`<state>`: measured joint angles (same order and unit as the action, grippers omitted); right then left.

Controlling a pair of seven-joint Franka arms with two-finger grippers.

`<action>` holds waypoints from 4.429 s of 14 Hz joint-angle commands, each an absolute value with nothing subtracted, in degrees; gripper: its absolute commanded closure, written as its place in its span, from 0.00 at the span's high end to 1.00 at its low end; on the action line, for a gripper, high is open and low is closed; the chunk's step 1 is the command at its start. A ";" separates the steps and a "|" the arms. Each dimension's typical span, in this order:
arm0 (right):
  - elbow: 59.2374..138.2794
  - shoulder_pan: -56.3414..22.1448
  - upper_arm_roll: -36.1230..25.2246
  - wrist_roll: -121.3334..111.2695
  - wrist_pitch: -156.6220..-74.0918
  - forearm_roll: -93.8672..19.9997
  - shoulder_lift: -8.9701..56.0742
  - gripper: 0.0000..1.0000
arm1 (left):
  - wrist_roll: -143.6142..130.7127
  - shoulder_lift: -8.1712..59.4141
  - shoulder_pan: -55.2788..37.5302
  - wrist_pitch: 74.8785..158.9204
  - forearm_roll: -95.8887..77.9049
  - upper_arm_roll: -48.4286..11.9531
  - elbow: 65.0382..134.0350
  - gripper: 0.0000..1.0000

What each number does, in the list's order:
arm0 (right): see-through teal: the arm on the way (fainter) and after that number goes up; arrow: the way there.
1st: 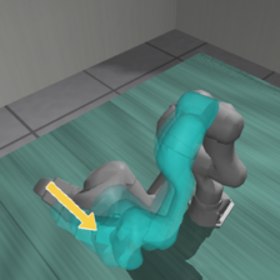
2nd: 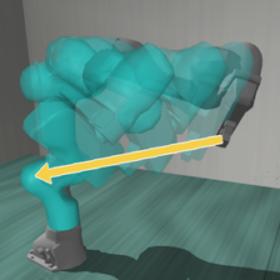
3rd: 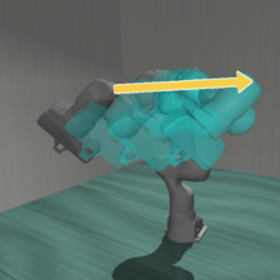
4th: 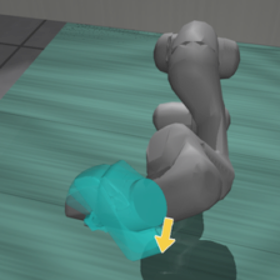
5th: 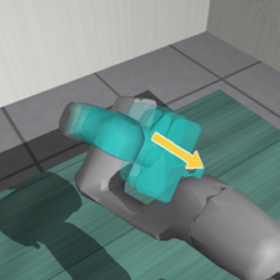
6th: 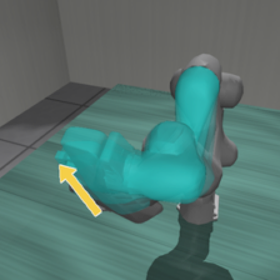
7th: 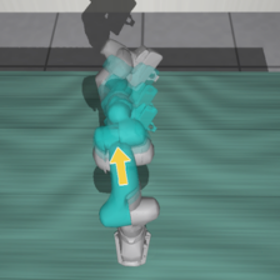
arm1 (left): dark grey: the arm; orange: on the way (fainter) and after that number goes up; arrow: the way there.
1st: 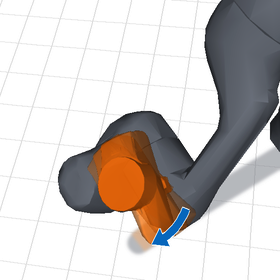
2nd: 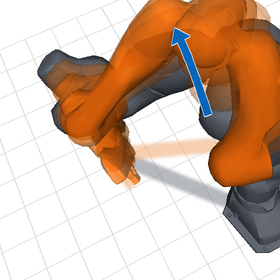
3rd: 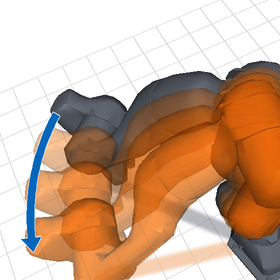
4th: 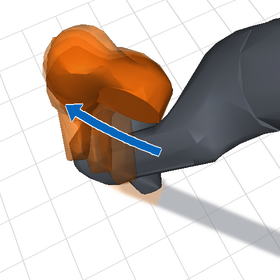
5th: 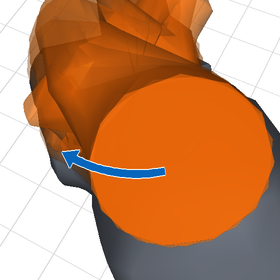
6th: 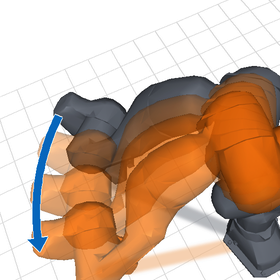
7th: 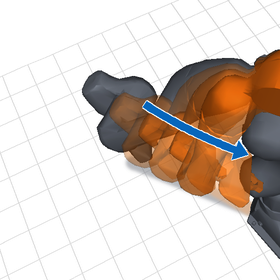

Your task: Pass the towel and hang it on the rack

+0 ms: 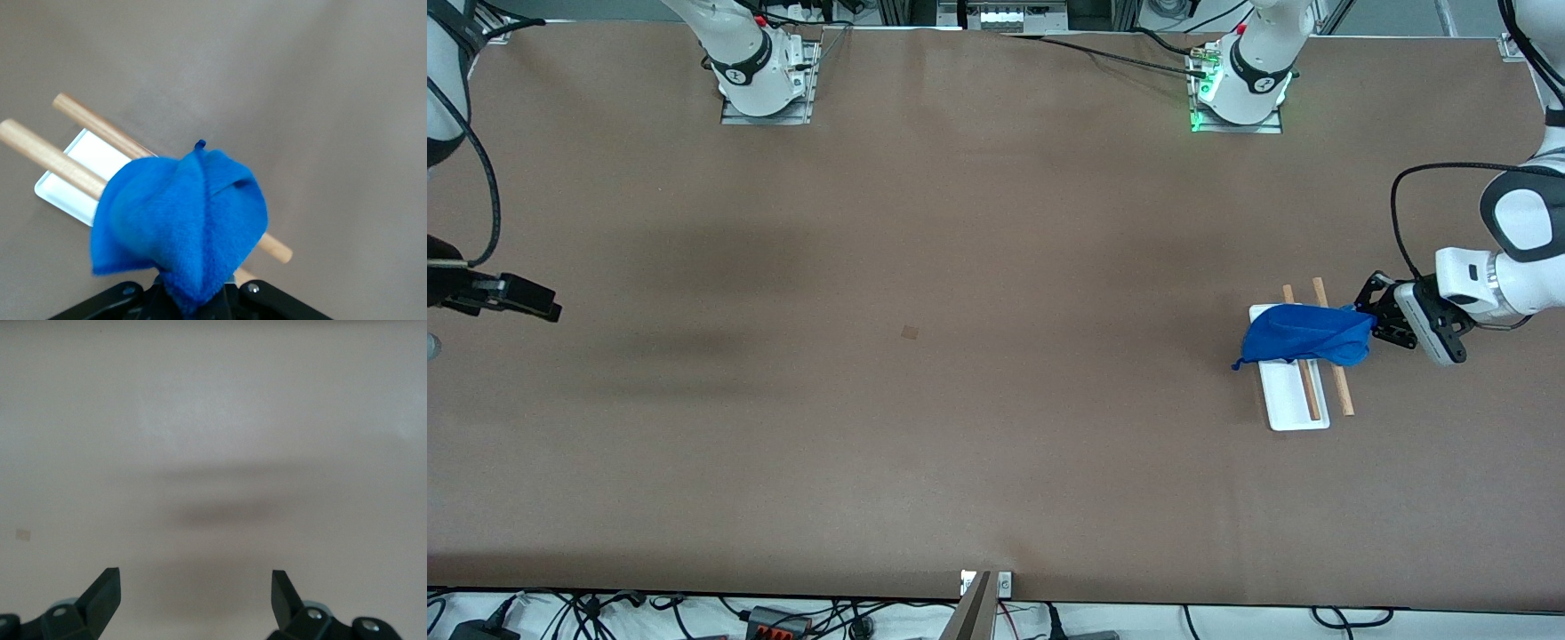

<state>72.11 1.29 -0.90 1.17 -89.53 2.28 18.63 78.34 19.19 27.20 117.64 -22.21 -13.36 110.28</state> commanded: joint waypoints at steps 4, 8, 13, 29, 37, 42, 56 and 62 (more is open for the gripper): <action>78.46 1.32 -0.88 -0.70 -89.29 2.02 13.38 1.00 | 82.96 21.97 29.27 117.33 -21.44 -13.97 107.32 0.00; 99.10 1.14 -0.97 -0.09 -100.09 2.11 0.47 1.00 | 85.86 24.60 31.29 118.82 -21.71 -14.06 106.87 0.00; 99.67 1.40 -0.88 -0.70 -100.46 2.55 0.00 1.00 | 88.15 26.45 31.82 120.31 -23.03 -14.06 106.79 0.00; 94.83 2.64 0.35 -1.67 -96.86 1.76 1.85 1.00 | 94.82 29.88 34.01 121.82 -27.33 -14.06 106.70 1.00; 95.18 2.46 0.26 -1.05 -96.50 1.41 1.85 1.00 | 94.92 29.44 34.89 116.73 -26.64 -13.89 103.63 1.00; 95.54 2.29 0.26 -1.67 -96.25 -0.09 1.41 1.00 | 94.75 28.22 36.65 113.03 -25.05 -13.71 103.01 1.00; 95.36 2.20 0.26 -3.16 -95.27 0.97 0.88 1.00 | 81.76 24.52 37.18 92.13 -15.56 -13.18 86.59 1.00; 95.19 2.37 0.26 -3.08 -96.15 1.05 1.14 1.00 | 67.71 19.96 32.97 90.00 -8.80 -15.03 84.99 1.00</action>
<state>95.39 1.58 -0.25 -2.26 -95.85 0.87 1.59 73.20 21.41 35.83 90.74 -11.81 -14.51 85.07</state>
